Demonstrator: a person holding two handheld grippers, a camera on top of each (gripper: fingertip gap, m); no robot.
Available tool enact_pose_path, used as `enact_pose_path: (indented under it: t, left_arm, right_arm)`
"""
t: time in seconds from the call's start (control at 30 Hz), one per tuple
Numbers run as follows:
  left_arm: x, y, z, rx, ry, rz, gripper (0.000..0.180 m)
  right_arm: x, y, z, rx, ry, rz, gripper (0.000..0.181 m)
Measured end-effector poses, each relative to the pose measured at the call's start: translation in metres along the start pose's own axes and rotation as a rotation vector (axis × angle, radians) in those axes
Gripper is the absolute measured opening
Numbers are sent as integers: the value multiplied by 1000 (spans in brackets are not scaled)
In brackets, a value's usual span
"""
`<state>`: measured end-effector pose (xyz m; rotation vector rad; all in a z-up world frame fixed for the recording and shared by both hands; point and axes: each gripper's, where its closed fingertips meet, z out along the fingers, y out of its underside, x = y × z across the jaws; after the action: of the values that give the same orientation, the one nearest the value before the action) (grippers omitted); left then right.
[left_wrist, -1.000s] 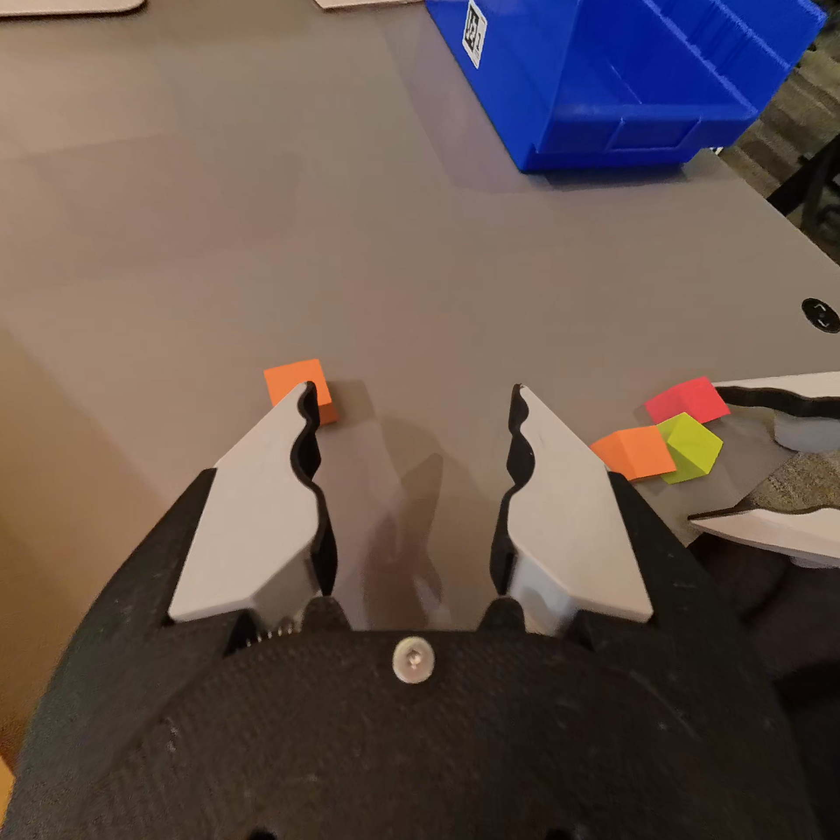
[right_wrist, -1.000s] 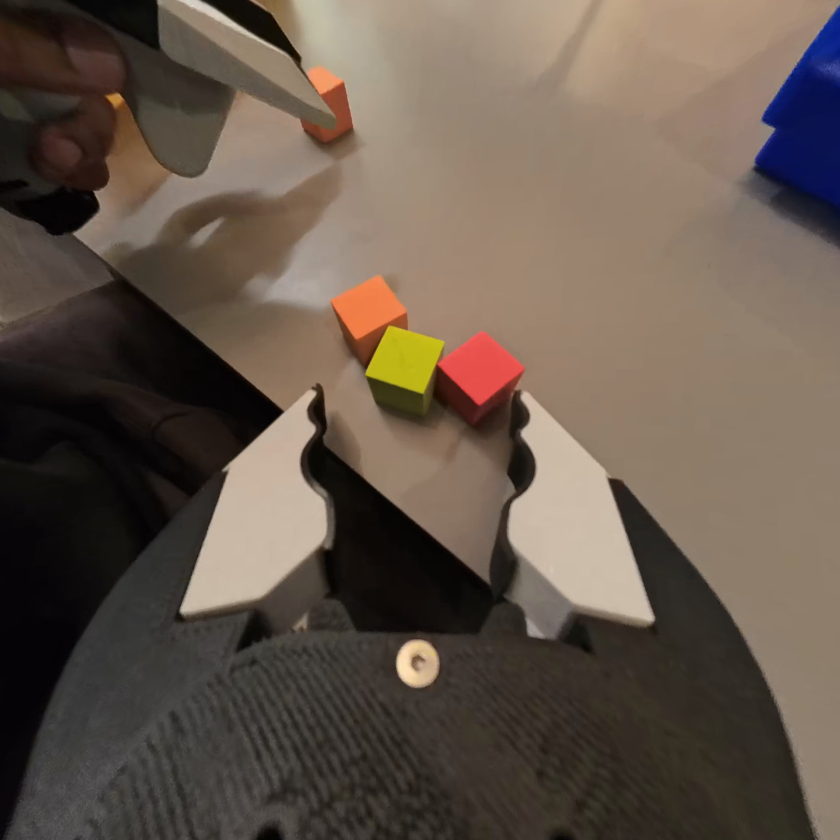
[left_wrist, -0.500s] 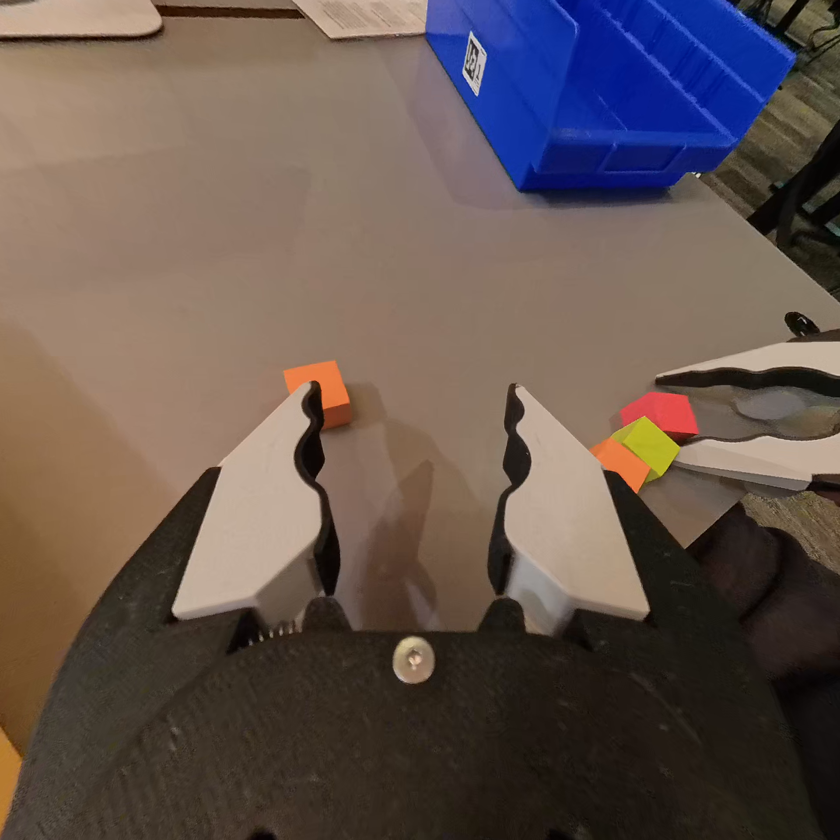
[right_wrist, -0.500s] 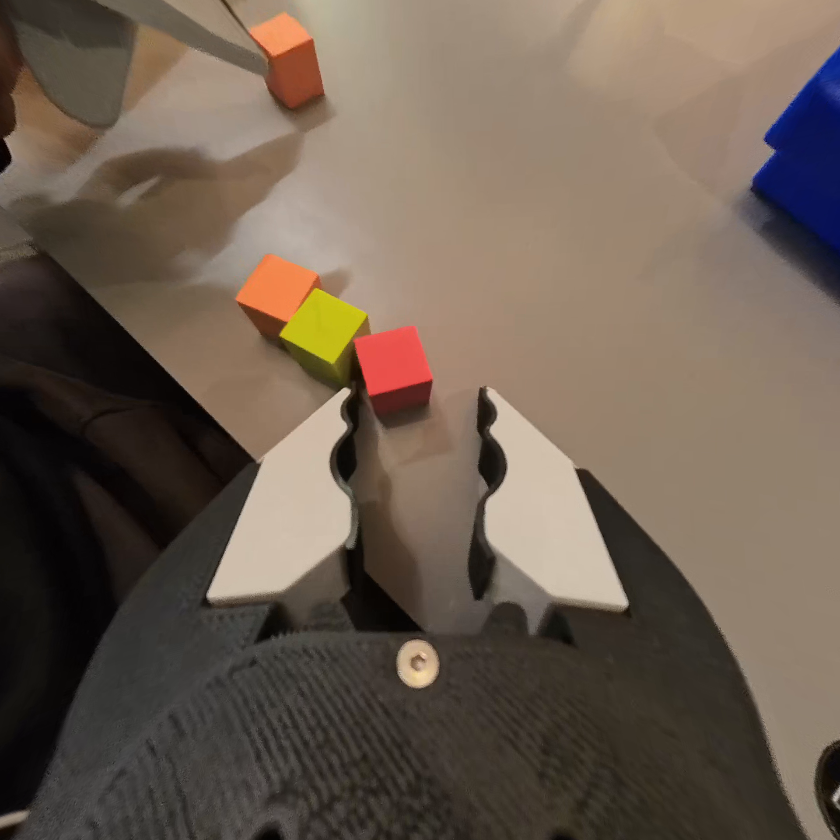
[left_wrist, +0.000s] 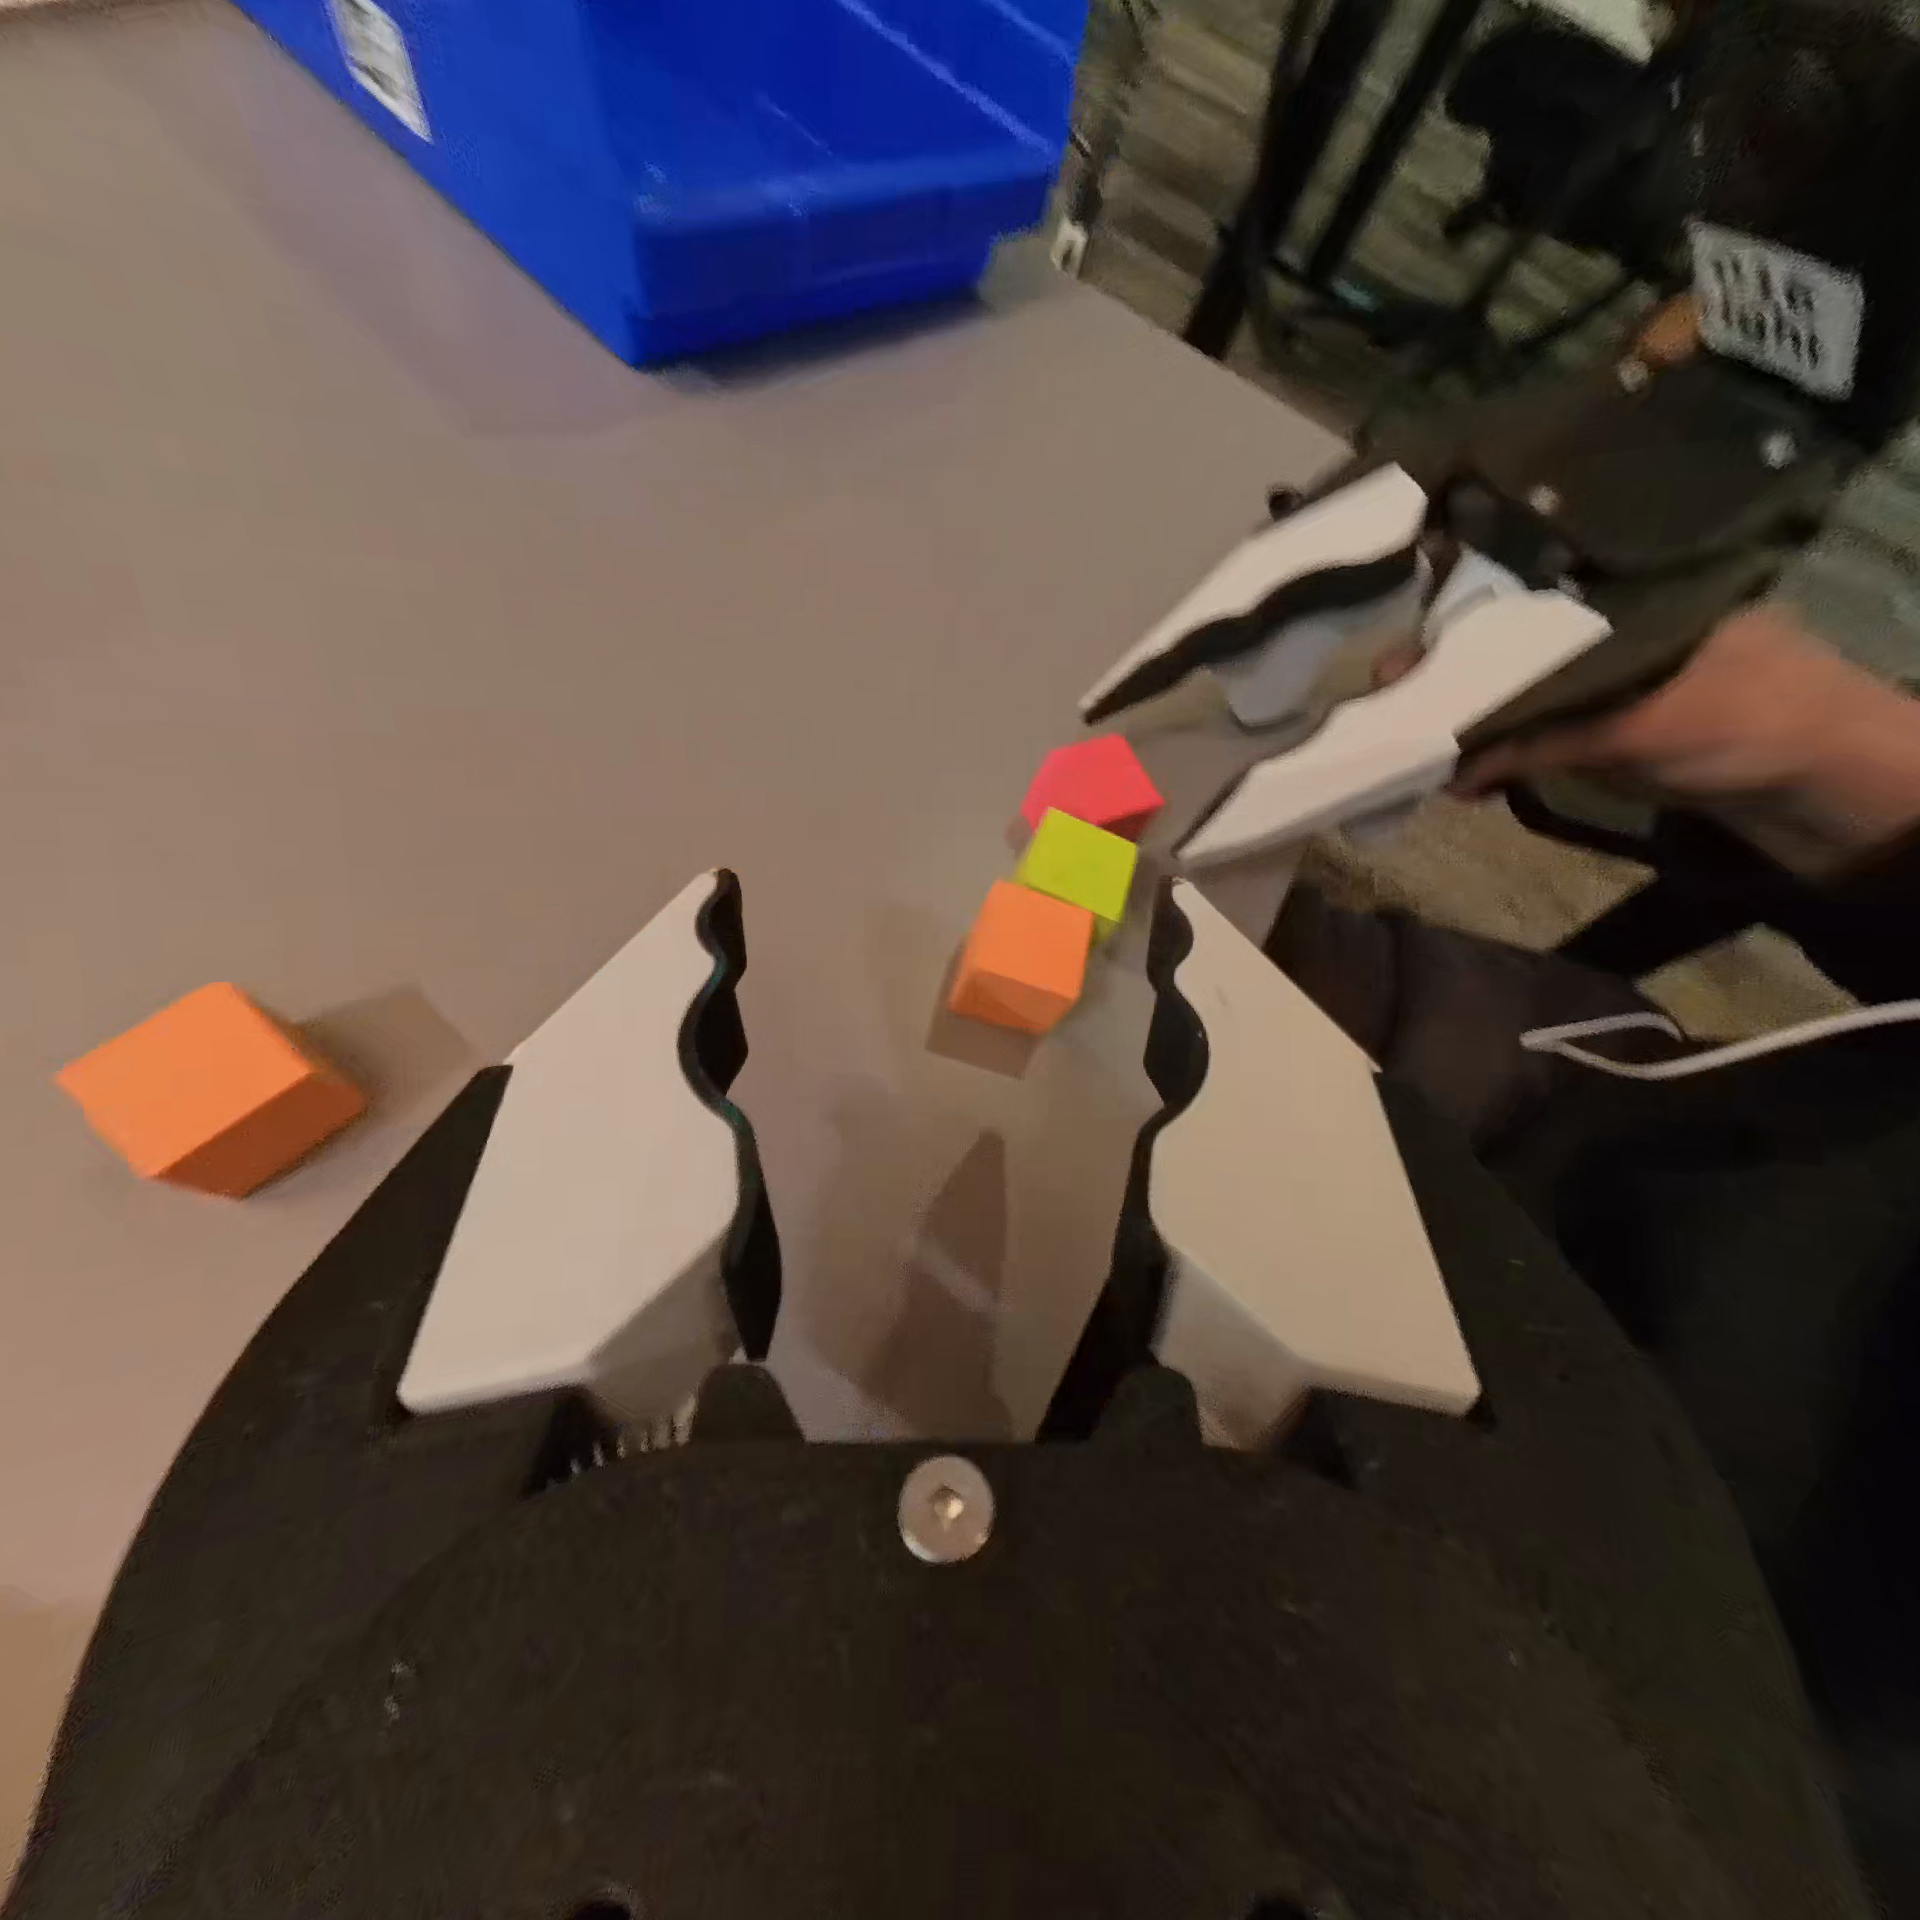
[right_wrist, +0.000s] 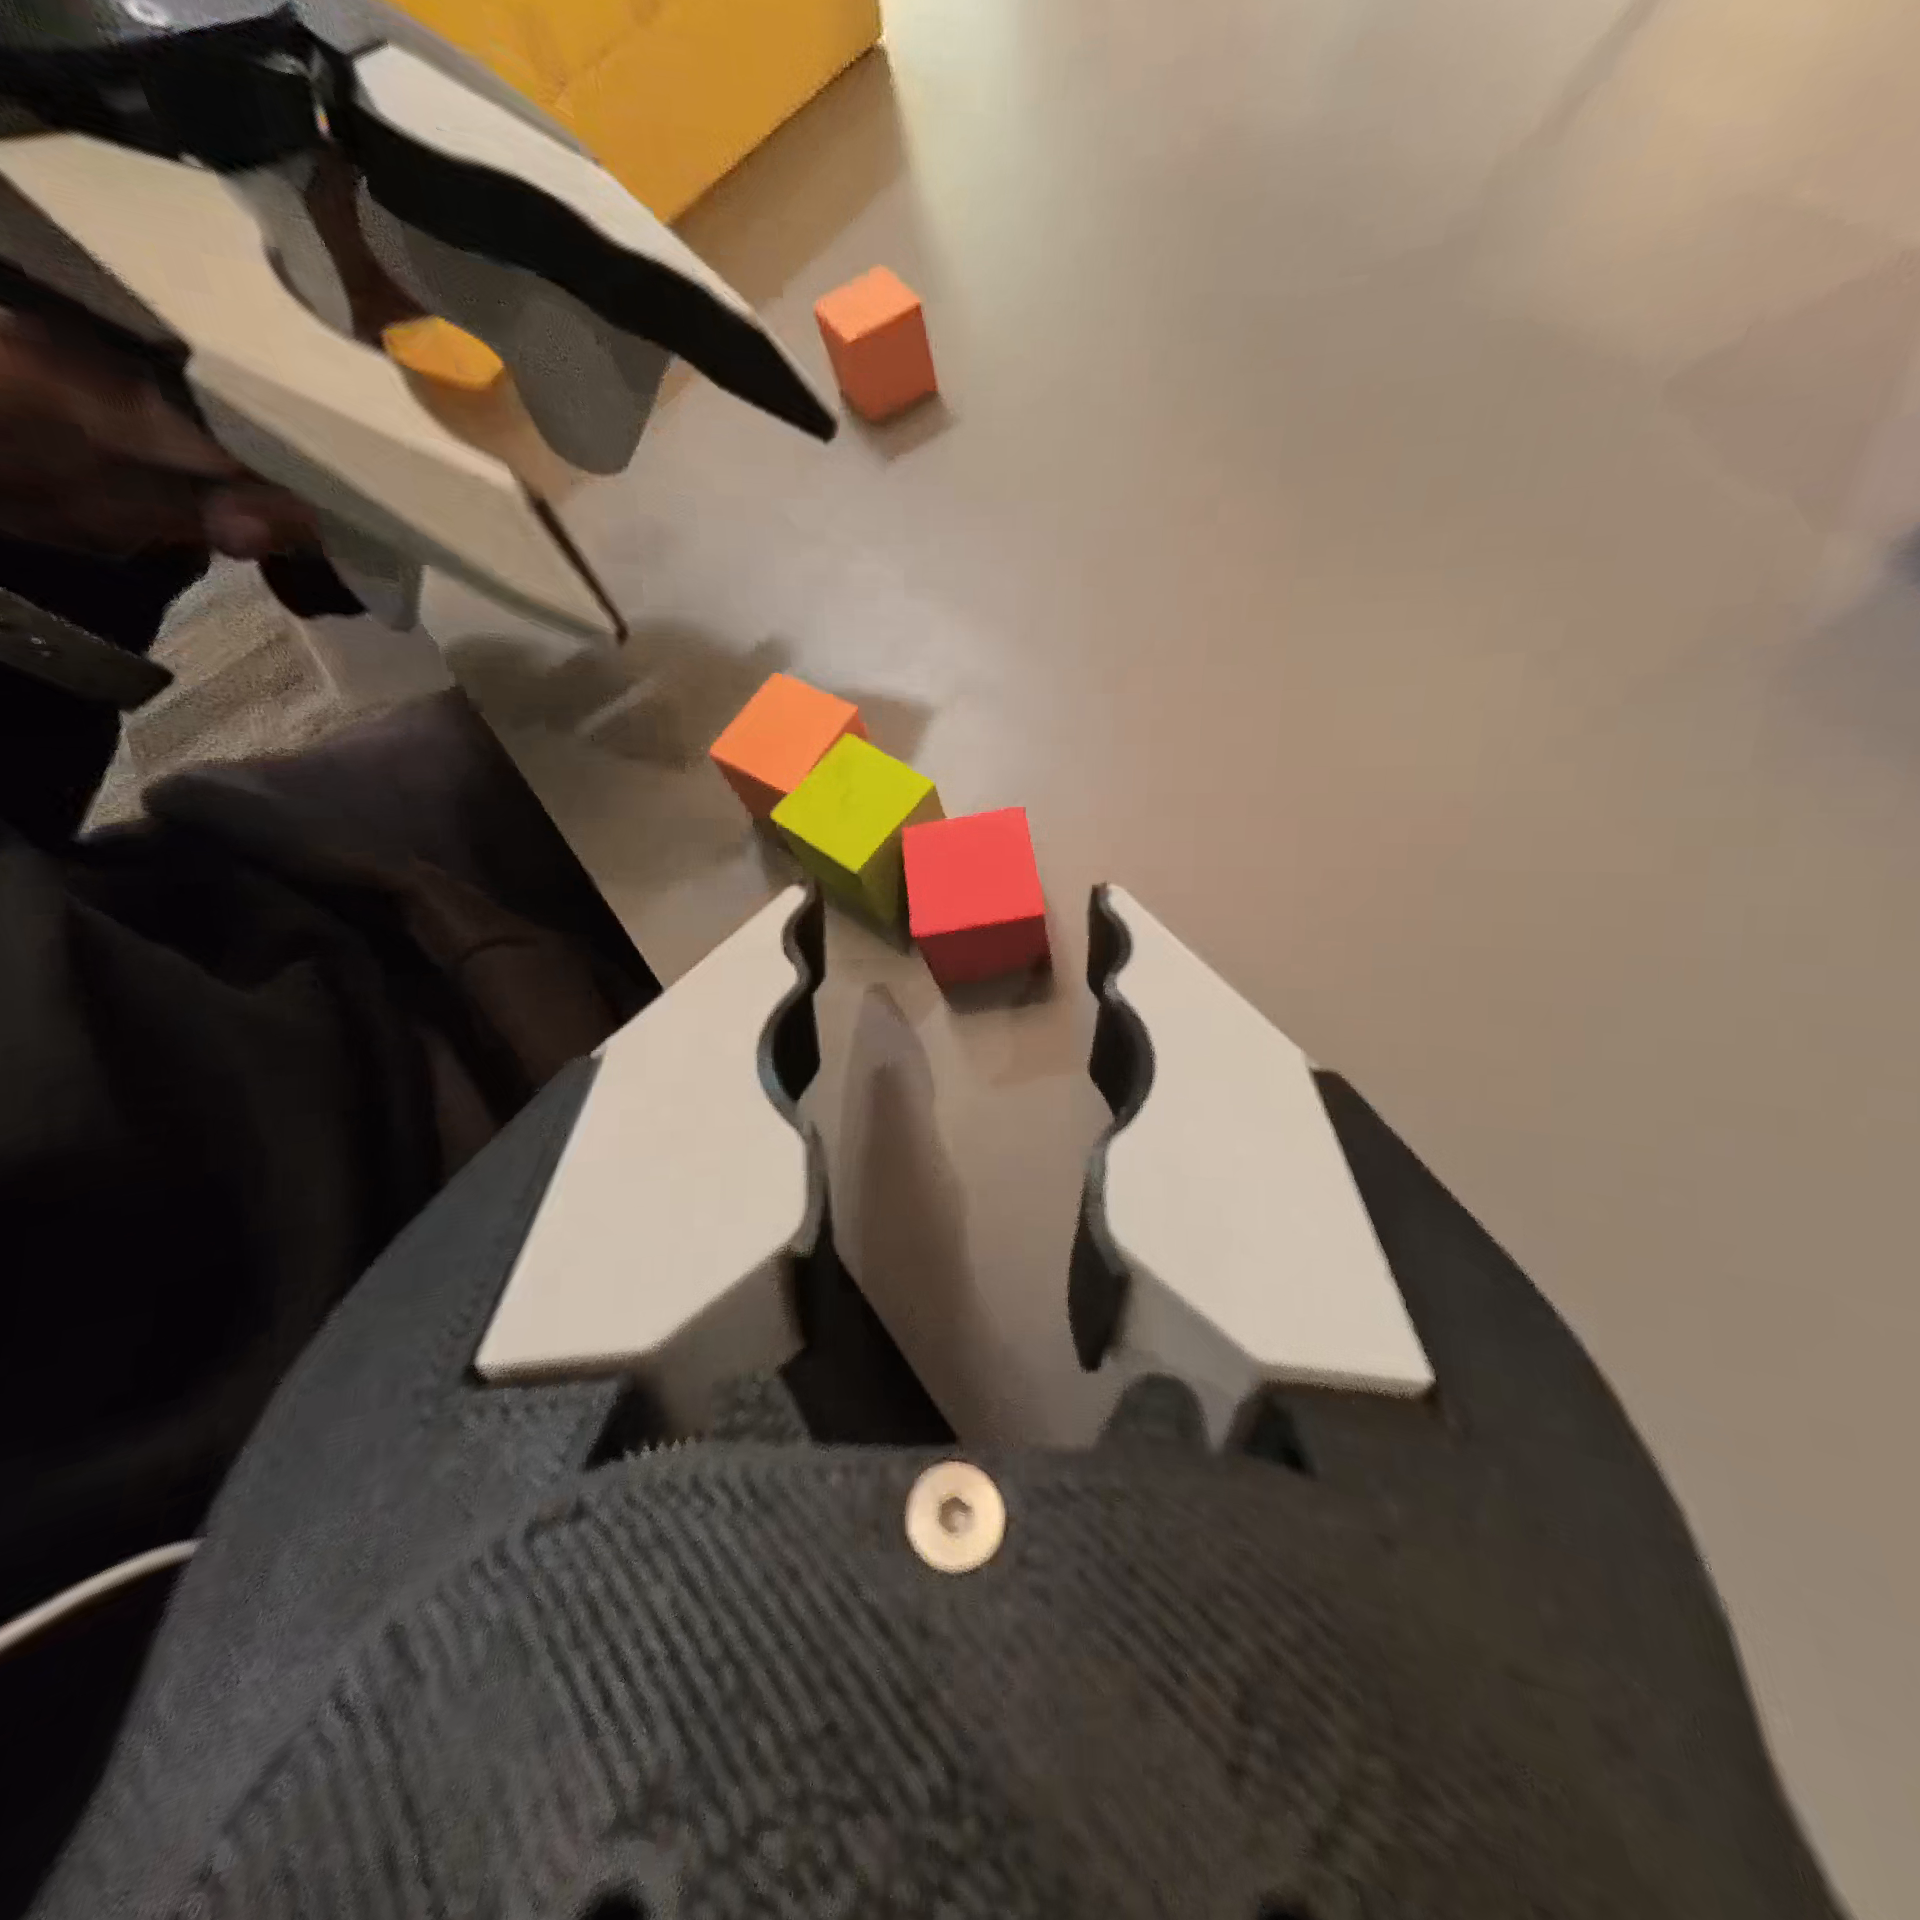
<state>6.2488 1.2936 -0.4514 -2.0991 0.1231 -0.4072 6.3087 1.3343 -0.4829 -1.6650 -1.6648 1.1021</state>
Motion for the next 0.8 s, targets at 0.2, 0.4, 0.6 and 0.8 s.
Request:
enact_pose_path:
  t: [0.2, 0.4, 0.6, 0.8]
  left_arm:
    - [11, 29, 15, -168, 10, 85, 65]
    - [19, 36, 21, -202, 45, 90, 55]
    - [26, 40, 27, -216, 65, 96, 50]
    - [31, 45, 33, -224, 86, 96, 47]
  right_arm:
    - [9, 9, 3, -119, -18, -146, 28]
    - [7, 15, 0, -176, -92, -216, 24]
    - [1, 17, -3, -183, -159, -318, 24]
    - [1, 12, 5, -206, -210, -411, 24]
